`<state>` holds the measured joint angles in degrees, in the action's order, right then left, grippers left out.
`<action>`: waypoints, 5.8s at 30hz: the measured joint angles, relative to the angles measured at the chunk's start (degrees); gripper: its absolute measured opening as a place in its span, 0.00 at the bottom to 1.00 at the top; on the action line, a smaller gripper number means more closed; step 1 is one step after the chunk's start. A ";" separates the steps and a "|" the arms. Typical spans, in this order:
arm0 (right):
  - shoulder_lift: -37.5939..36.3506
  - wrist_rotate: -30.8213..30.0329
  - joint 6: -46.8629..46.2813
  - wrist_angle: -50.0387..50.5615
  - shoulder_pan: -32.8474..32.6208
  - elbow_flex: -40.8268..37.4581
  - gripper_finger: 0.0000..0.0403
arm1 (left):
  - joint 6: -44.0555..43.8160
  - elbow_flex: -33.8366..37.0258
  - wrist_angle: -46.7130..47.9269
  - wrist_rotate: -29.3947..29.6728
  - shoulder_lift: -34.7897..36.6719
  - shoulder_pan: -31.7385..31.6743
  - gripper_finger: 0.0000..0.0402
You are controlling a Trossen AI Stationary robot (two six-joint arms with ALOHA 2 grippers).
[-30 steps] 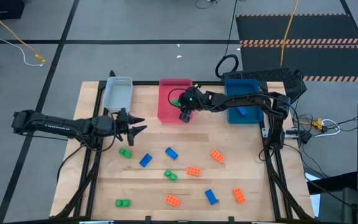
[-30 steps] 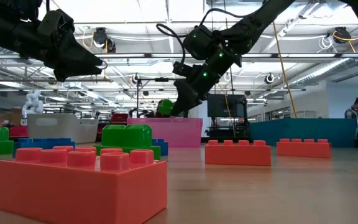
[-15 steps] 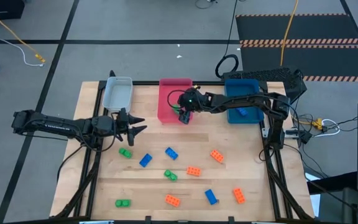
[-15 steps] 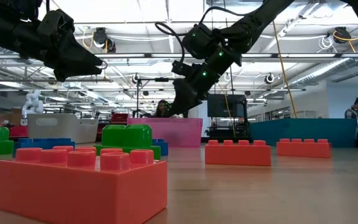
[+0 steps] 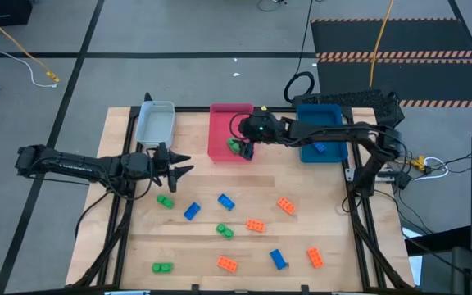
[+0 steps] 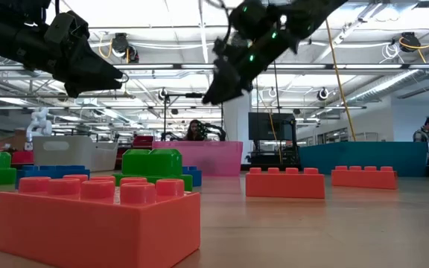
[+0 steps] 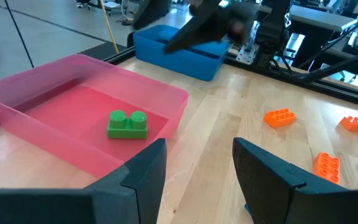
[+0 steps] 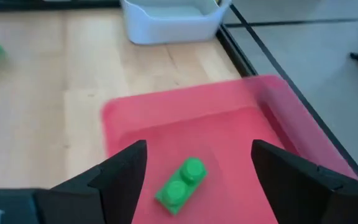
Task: Sort & place blocks by color
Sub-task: Put the orange game piece into the white bin
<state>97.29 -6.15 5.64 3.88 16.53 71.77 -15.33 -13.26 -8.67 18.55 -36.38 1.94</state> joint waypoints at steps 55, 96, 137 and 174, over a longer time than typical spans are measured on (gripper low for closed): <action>-16.50 -6.25 -2.60 -6.85 -15.42 -24.89 0.71 | -1.72 -26.38 32.25 -0.11 -12.99 5.68 0.46; -33.74 -9.66 -3.45 -7.12 -14.48 -36.90 0.71 | -8.72 -42.63 45.65 -16.26 -46.14 16.55 0.83; -56.13 -15.04 -7.16 -2.10 -14.27 -41.07 0.71 | 13.51 -64.74 30.14 -13.95 -70.53 13.22 0.84; -57.18 -14.62 -6.68 1.17 -14.75 -41.05 0.71 | 7.64 -66.14 20.01 -13.86 -84.39 14.25 0.81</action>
<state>40.12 -20.78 -1.04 5.05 1.78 30.72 -7.69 -79.40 11.34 4.69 -120.77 16.18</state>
